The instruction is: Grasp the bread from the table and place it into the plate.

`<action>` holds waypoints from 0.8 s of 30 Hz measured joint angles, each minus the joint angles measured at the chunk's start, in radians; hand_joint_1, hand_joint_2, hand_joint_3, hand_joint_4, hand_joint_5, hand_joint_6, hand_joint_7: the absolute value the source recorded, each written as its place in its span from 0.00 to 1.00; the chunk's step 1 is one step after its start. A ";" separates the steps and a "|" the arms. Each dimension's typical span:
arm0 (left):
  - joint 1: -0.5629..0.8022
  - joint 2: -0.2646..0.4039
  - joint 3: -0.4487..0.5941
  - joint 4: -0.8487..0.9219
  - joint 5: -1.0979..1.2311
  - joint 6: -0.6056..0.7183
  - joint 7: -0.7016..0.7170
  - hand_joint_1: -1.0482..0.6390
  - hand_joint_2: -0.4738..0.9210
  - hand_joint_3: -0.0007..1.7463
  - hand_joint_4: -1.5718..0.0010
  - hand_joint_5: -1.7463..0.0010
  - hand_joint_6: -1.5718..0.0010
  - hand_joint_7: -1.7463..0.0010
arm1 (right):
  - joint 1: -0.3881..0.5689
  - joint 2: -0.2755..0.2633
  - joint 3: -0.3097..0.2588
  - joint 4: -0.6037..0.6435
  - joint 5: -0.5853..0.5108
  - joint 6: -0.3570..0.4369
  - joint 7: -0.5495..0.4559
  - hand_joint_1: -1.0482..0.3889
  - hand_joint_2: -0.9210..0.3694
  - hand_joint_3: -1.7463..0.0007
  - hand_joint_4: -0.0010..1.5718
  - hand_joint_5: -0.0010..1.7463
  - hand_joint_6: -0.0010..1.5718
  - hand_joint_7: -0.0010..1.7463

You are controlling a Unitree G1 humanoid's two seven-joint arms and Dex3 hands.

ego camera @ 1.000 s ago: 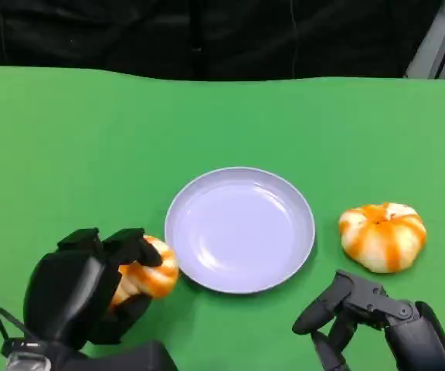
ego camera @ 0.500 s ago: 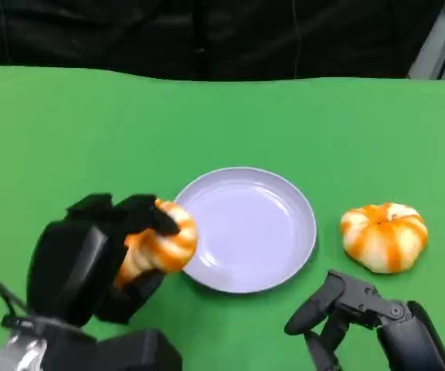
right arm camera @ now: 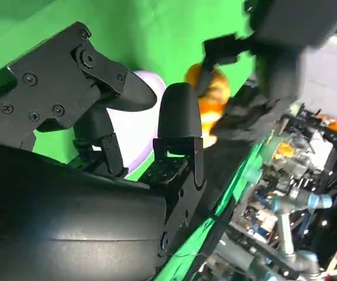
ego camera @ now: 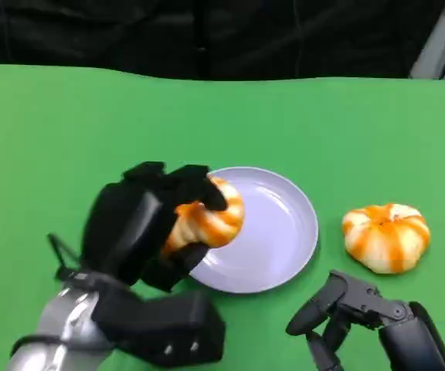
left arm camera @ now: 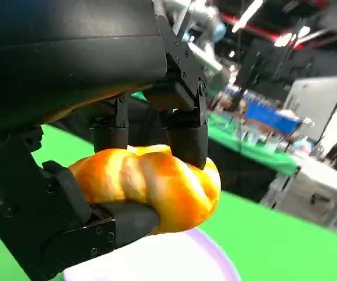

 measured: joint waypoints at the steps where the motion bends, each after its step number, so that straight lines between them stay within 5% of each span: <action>1: -0.031 -0.013 -0.015 0.032 0.007 0.010 -0.007 0.52 0.53 0.73 0.42 0.00 0.48 0.20 | 0.003 0.000 0.000 0.000 0.000 0.000 -0.001 0.62 0.37 0.33 0.52 0.90 0.46 0.70; 7: -0.153 -0.079 -0.069 0.158 0.036 0.064 -0.023 0.52 0.62 0.60 0.47 0.00 0.46 0.31 | 0.014 0.002 0.004 -0.001 -0.009 0.000 -0.007 0.61 0.37 0.33 0.52 0.91 0.46 0.70; 9: -0.164 -0.093 -0.076 0.176 0.038 0.100 -0.037 0.49 0.79 0.34 0.56 0.14 0.47 0.58 | 0.014 0.002 0.006 -0.003 -0.010 0.000 -0.007 0.61 0.37 0.34 0.52 0.91 0.46 0.70; 12: -0.165 -0.102 -0.090 0.179 0.037 0.170 -0.105 0.43 0.97 0.10 0.71 0.59 0.58 0.90 | 0.014 0.002 0.007 -0.005 -0.013 0.000 -0.007 0.61 0.36 0.34 0.51 0.91 0.46 0.70; 14: -0.165 -0.097 -0.107 0.177 0.038 0.206 -0.171 0.42 0.99 0.07 0.72 0.68 0.60 0.95 | 0.014 0.003 0.007 -0.006 -0.013 0.000 -0.007 0.61 0.36 0.34 0.51 0.91 0.46 0.70; 15: -0.165 -0.095 -0.112 0.175 0.038 0.218 -0.192 0.36 1.00 0.09 0.86 0.75 0.72 0.98 | 0.015 0.003 0.008 -0.006 -0.013 0.000 -0.007 0.61 0.36 0.34 0.51 0.91 0.46 0.69; 18: -0.167 -0.076 -0.142 0.147 0.073 0.291 -0.286 0.26 1.00 0.16 0.98 0.88 0.87 1.00 | 0.015 0.003 0.008 -0.006 -0.014 0.000 -0.007 0.61 0.36 0.35 0.52 0.91 0.46 0.69; 24: -0.167 -0.031 -0.191 0.094 0.128 0.422 -0.472 0.16 1.00 0.25 1.00 1.00 0.98 1.00 | 0.017 0.002 0.006 -0.007 -0.014 0.000 -0.007 0.61 0.36 0.36 0.53 0.91 0.46 0.69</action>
